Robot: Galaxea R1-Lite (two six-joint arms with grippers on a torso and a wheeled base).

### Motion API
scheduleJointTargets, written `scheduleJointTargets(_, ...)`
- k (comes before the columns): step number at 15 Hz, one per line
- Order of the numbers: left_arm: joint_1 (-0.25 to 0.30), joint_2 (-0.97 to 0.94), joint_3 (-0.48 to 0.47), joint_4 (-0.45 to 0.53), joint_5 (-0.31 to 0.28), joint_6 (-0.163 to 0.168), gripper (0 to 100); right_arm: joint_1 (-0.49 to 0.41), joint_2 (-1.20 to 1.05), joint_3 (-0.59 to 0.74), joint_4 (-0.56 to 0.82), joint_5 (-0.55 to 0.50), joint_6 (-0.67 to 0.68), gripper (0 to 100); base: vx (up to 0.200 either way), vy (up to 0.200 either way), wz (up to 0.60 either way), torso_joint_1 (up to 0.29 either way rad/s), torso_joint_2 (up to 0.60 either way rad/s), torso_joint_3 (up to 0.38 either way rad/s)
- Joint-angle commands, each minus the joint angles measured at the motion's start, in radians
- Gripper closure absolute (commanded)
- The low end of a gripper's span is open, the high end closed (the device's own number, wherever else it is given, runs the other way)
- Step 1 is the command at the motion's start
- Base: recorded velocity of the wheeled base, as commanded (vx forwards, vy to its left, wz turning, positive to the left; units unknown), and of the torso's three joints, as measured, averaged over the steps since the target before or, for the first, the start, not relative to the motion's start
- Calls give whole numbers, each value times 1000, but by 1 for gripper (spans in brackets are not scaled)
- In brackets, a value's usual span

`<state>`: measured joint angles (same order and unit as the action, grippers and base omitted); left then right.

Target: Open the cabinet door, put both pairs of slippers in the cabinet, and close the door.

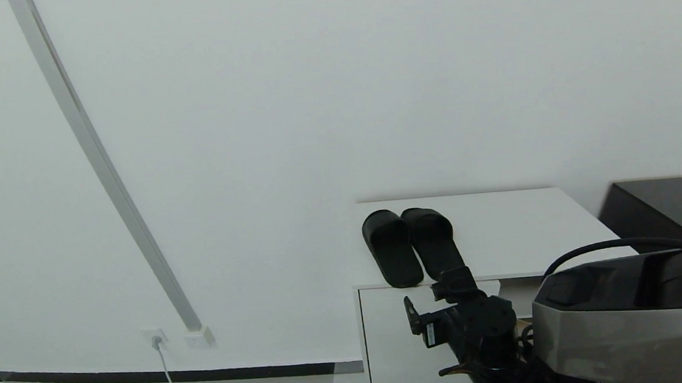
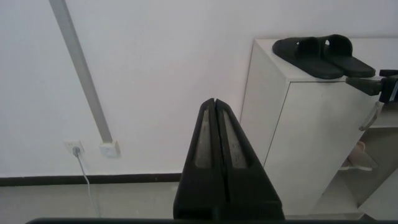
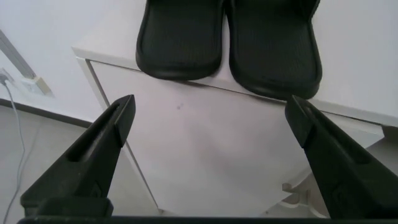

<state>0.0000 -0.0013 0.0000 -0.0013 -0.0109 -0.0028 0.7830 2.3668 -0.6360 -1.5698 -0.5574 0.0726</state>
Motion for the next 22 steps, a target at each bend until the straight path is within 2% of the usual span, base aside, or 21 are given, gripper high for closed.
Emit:
scheduleJointTargets(1,0,1,0,0,0,0,100,-10,-57,-10,-1,2,-33,0,0,0,0,0,0,0)
scheduleJointTargets(3,-2,1,0,0,-1,6,100,-33,-205,-96,267,10,-34,0,0,0,0,0,0,0)
scheduleJointTargets(5,0,1,0,0,-1,6,100,-53,-299,-228,542,13,36,0,0,0,0,0,0,0)
scheduleJointTargets(7,0,1,0,0,-1,6,100,-59,-314,-280,651,16,104,0,0,0,0,0,0,0)
scheduleJointTargets(12,0,1,0,0,-1,4,100,-50,-307,-240,648,74,122,0,0,0,0,0,0,0)
scheduleJointTargets(17,0,1,0,0,-3,4,100,-37,-282,-212,642,103,125,0,200,0,0,1,-1,3)
scheduleJointTargets(20,0,1,0,0,-1,0,100,-33,-208,-176,521,100,116,0,200,0,0,14,7,-1)
scheduleJointTargets(22,0,1,0,0,0,0,100,-27,-167,-179,507,100,115,0,100,0,0,1,4,1)
